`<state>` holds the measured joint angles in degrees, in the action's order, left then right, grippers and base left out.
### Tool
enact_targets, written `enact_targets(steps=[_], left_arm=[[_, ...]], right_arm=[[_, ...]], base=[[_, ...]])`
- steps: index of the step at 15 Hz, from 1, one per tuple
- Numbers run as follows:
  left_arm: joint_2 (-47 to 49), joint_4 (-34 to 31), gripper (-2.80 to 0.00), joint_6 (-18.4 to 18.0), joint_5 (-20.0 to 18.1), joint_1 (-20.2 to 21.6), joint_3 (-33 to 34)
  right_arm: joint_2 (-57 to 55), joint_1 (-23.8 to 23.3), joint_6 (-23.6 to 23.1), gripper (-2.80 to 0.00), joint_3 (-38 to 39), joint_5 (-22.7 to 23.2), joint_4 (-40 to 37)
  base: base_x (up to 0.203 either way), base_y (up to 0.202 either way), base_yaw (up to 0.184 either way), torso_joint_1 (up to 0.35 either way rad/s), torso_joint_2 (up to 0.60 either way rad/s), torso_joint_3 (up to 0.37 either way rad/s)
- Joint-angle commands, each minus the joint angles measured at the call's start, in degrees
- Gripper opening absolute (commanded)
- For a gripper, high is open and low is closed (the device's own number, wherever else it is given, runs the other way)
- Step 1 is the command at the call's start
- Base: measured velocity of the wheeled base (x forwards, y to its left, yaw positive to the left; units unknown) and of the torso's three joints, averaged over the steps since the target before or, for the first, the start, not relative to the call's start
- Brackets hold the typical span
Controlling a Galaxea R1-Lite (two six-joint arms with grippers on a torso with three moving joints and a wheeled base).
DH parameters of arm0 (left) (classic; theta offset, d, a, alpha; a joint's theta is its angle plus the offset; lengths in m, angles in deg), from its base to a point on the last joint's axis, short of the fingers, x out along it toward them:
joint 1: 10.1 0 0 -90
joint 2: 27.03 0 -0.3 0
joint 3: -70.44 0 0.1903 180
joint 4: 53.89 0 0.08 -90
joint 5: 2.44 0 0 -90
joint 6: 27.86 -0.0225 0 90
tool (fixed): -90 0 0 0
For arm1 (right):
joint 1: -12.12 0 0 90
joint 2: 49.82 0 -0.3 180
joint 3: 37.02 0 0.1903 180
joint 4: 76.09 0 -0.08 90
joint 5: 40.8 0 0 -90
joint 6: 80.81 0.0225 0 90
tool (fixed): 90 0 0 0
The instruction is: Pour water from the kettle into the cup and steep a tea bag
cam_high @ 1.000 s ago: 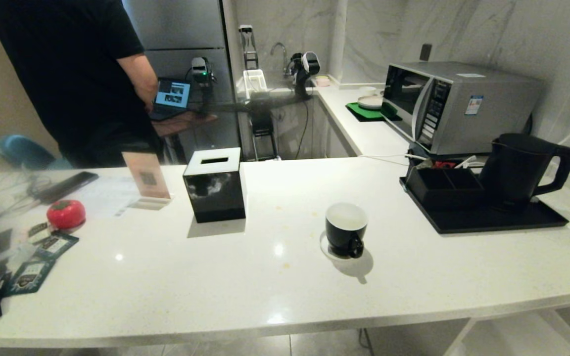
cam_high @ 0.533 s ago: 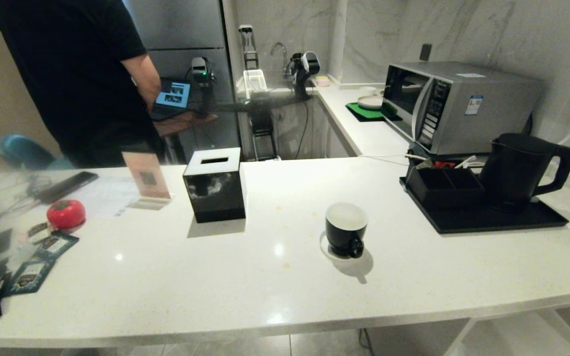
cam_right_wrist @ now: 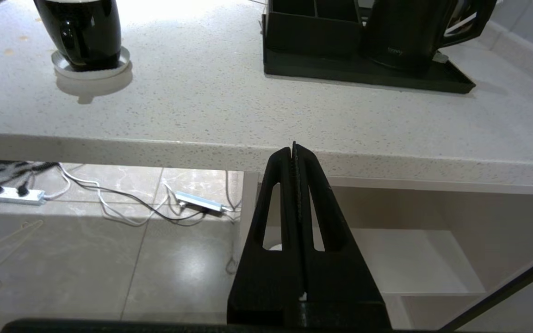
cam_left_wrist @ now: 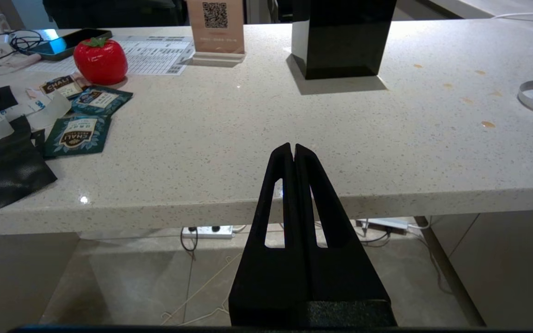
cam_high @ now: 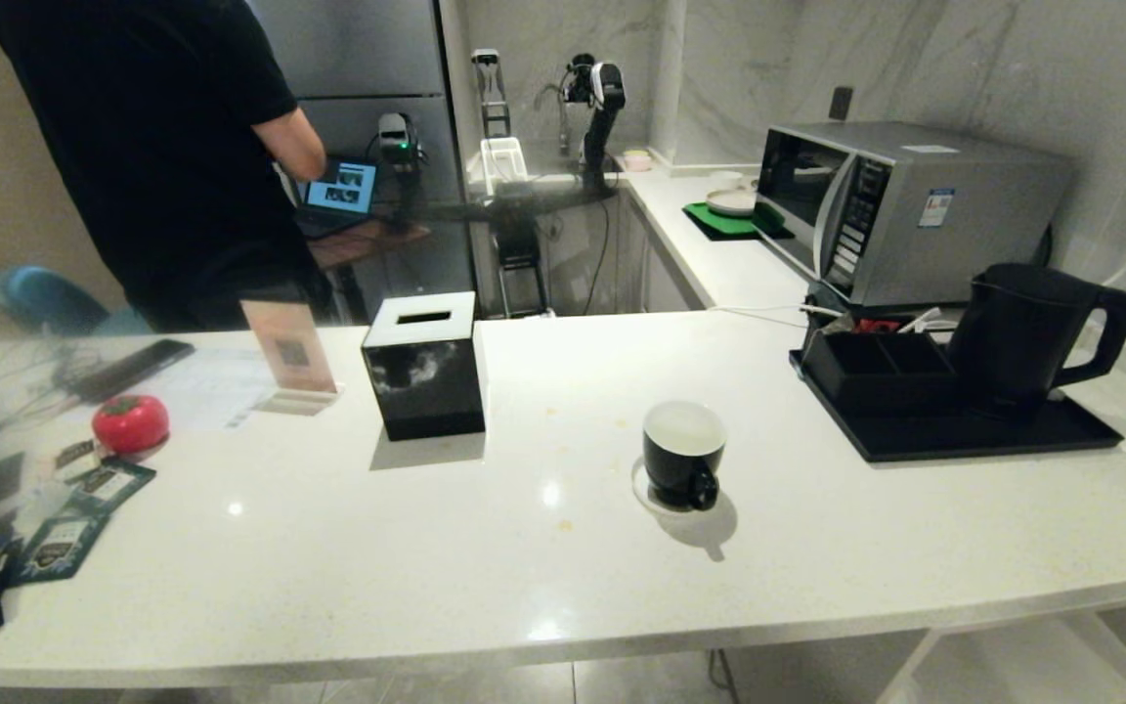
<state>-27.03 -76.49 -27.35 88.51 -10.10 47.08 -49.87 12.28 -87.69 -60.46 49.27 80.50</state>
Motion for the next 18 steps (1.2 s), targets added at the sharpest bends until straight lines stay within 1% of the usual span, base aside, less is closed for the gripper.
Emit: enact_targets(steps=[1,5,9,15,18], left_arm=[[0.09,0.02,-2.80,0.02,0.01,0.00,0.00],[0.09,0.02,-2.80,0.02,0.01,0.00,0.00],[0.09,0.02,-2.80,0.02,0.01,0.00,0.00],[0.09,0.02,-2.80,0.02,0.01,0.00,0.00],[0.09,0.02,-2.80,0.02,0.01,0.00,0.00]], right_arm=[[-1.34,0.02,-0.85,-2.80,0.04,0.06,0.09],[-8.67,0.07,-0.95,-2.80,-2.56,0.19,2.13],[-20.60,0.10,-0.51,-2.80,-8.25,0.19,7.21],[-41.96,0.07,1.55,-2.80,-17.91,-0.03,20.41],[-50.54,-1.47,2.04,-2.80,-22.48,-0.14,25.80]], base=[[0.000,0.000,0.000,0.000,0.00,0.000],[0.000,0.000,0.000,0.000,0.00,0.000],[0.000,0.000,0.000,0.000,0.00,0.000],[0.000,0.000,0.000,0.000,0.00,0.000],[0.000,0.000,0.000,0.000,0.00,0.000]])
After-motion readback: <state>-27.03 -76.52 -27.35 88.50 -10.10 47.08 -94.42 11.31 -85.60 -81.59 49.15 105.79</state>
